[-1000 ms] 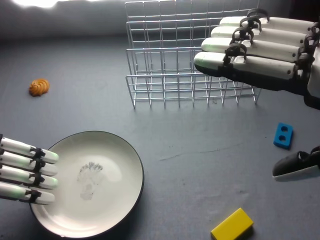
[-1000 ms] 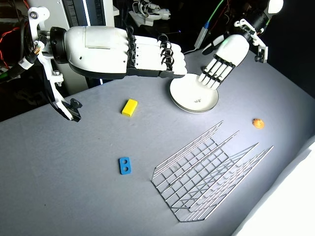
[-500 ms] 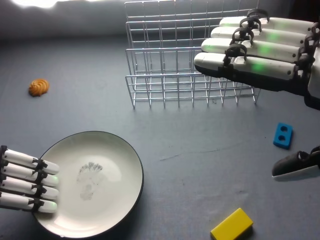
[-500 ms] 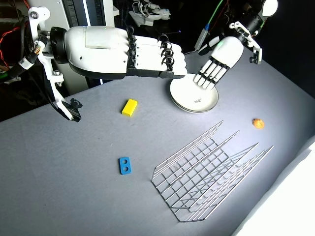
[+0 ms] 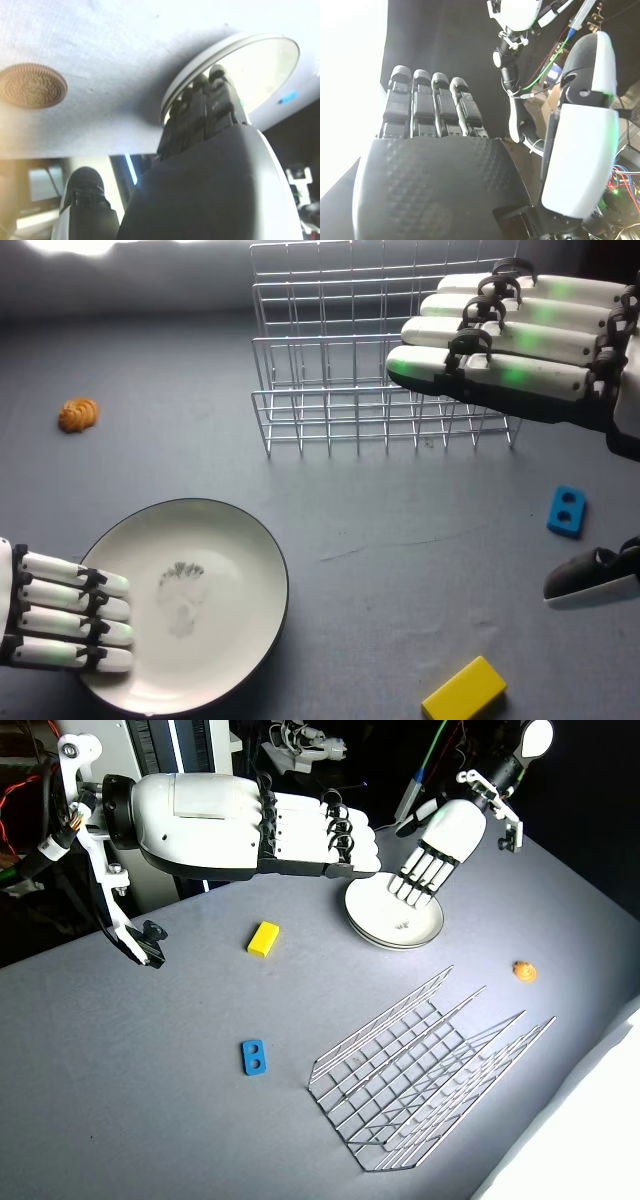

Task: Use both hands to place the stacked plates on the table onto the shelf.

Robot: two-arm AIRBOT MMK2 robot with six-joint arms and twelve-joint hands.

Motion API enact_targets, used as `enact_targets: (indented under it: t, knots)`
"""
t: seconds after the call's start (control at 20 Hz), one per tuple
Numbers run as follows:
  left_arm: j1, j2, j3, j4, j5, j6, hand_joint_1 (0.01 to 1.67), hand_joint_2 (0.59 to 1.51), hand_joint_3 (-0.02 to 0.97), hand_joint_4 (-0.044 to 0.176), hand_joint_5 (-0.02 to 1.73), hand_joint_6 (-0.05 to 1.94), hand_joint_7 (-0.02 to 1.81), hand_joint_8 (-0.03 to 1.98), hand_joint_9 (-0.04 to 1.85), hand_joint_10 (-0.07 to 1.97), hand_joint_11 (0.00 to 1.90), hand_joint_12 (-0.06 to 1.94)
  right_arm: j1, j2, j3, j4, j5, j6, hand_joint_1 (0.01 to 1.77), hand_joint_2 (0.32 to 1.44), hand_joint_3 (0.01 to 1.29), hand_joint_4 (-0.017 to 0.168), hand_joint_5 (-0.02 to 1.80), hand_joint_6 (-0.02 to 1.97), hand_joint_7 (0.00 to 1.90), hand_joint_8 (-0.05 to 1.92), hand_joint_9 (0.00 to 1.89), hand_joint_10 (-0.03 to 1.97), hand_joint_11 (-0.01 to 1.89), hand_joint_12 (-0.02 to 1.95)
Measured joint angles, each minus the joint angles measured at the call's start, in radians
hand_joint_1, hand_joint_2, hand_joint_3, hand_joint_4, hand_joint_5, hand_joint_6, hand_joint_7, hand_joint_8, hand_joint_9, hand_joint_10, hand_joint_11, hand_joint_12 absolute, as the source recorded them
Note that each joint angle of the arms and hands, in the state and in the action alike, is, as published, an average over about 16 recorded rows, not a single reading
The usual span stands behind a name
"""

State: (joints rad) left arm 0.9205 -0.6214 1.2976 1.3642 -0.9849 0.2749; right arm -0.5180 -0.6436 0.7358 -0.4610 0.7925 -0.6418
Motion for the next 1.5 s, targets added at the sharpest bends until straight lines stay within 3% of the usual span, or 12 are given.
enact_targets:
  t: [0.7,0.9,1.15,1.5]
  knots:
    - [0.015,-0.005,-0.149,-0.146,0.08,-0.002,0.02,1.063,0.016,-0.009,-0.01,-0.03,0.0,-0.02,-0.01,0.01,0.01,-0.01,-0.011,-0.012,0.0,-0.011,-0.002,-0.014,0.85,0.8,0.02,-0.003,0.02,0.02,0.01,0.01,0.02,0.0,0.02,0.09]
    - [0.013,-0.009,-0.174,-0.187,0.097,-0.002,0.02,1.063,0.016,-0.008,-0.01,-0.02,0.0,-0.01,0.0,0.0,0.01,-0.01,-0.015,-0.02,0.0,-0.018,-0.005,-0.021,0.86,0.81,0.01,-0.003,0.02,0.02,0.01,0.01,0.02,0.0,0.02,0.12]
    - [0.008,-0.004,-0.161,-0.224,0.093,-0.002,0.02,1.062,0.016,-0.005,0.0,-0.01,0.01,-0.01,0.01,0.01,0.01,-0.01,-0.021,-0.034,0.0,-0.026,-0.01,-0.033,0.88,0.81,0.02,-0.003,0.02,0.02,0.01,0.01,0.02,0.0,0.02,0.13]
    - [0.0,0.01,-0.091,-0.227,0.078,-0.001,0.02,1.06,0.015,-0.002,0.02,0.01,0.02,-0.01,0.02,0.01,0.01,-0.01,-0.03,-0.054,0.0,-0.03,-0.016,-0.054,0.89,0.82,0.02,-0.003,0.02,0.02,0.01,0.01,0.02,0.0,0.02,0.1]
